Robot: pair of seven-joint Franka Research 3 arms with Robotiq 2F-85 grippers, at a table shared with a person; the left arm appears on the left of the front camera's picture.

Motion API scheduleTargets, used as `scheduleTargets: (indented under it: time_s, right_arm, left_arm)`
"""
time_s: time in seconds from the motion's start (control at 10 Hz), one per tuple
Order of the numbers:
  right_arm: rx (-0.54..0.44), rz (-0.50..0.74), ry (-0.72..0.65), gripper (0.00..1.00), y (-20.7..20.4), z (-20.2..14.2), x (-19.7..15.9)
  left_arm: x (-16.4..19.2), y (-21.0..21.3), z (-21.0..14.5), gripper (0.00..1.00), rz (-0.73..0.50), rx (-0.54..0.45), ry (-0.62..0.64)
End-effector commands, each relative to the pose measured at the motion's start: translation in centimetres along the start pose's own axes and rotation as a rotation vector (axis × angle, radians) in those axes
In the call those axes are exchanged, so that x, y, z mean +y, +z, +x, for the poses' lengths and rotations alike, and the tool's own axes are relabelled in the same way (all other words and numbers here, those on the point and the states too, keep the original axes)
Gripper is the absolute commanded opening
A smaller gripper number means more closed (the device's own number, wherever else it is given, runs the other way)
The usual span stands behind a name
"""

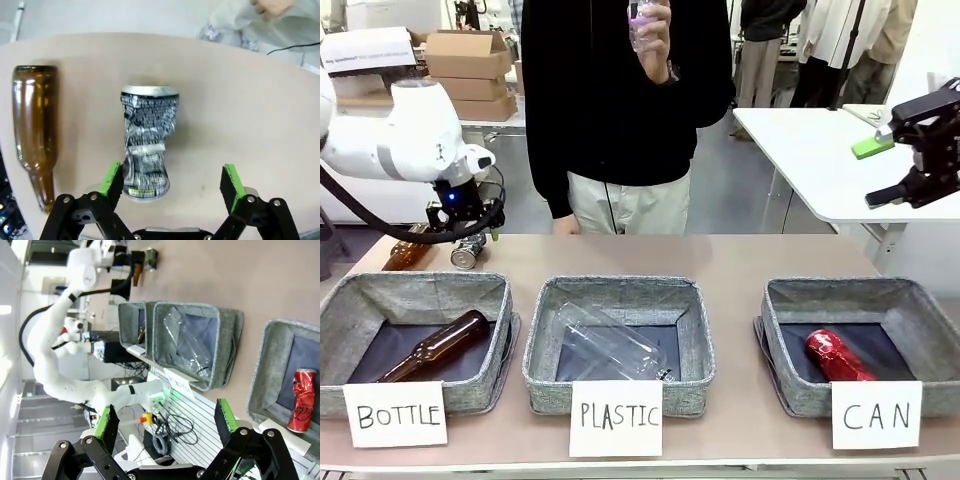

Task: Sort the can waste into the basket.
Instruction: Pick up the can waste from the table and place it in the right Fabric basket.

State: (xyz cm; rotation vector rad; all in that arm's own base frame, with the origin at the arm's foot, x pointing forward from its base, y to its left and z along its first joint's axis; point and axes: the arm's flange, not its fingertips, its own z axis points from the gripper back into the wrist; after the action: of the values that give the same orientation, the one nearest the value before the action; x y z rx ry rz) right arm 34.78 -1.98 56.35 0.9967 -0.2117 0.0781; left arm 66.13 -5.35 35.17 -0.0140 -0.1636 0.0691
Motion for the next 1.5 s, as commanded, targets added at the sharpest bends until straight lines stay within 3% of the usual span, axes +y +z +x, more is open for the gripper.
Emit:
scheduleTargets:
  time_s: [0.0,0.5,0.6,0.7,0.8,0.9,1.0,1.4]
  right_arm:
    - [0.01,0.0,0.018,1.0,0.2,0.0,0.0]
    - [0.01,0.0,0.018,1.0,0.2,0.0,0.0]
    - [0.01,0.0,0.018,1.0,0.2,0.0,0.0]
    - [0.01,0.0,0.018,1.0,0.2,0.0,0.0]
    - [0.01,0.0,0.018,1.0,0.2,0.0,0.0]
    - [0.01,0.0,0.018,1.0,0.2,0.0,0.0]
    - [0.01,0.0,0.018,1.0,0.2,0.0,0.0]
    - [0.01,0.0,0.018,1.0,0.2,0.0,0.0]
  left_arm:
    - [0.4,-1.7,2.0,1.0,0.022,0.049,0.025]
    - [1.4,-3.3,2.3,1.0,0.007,0.093,0.064]
    - [1.3,-3.4,2.4,0.4,0.009,0.1,0.077]
    - [1.4,-3.3,2.4,0.4,0.015,0.098,0.074]
    - [1.5,-3.1,2.4,0.0,0.019,0.089,0.078]
    - [1.5,-3.1,2.4,0.34,0.017,0.091,0.073]
    - [1.5,-3.2,2.4,0.0,0.017,0.092,0.074]
    - [1.5,-3.2,2.3,0.0,0.011,0.092,0.074]
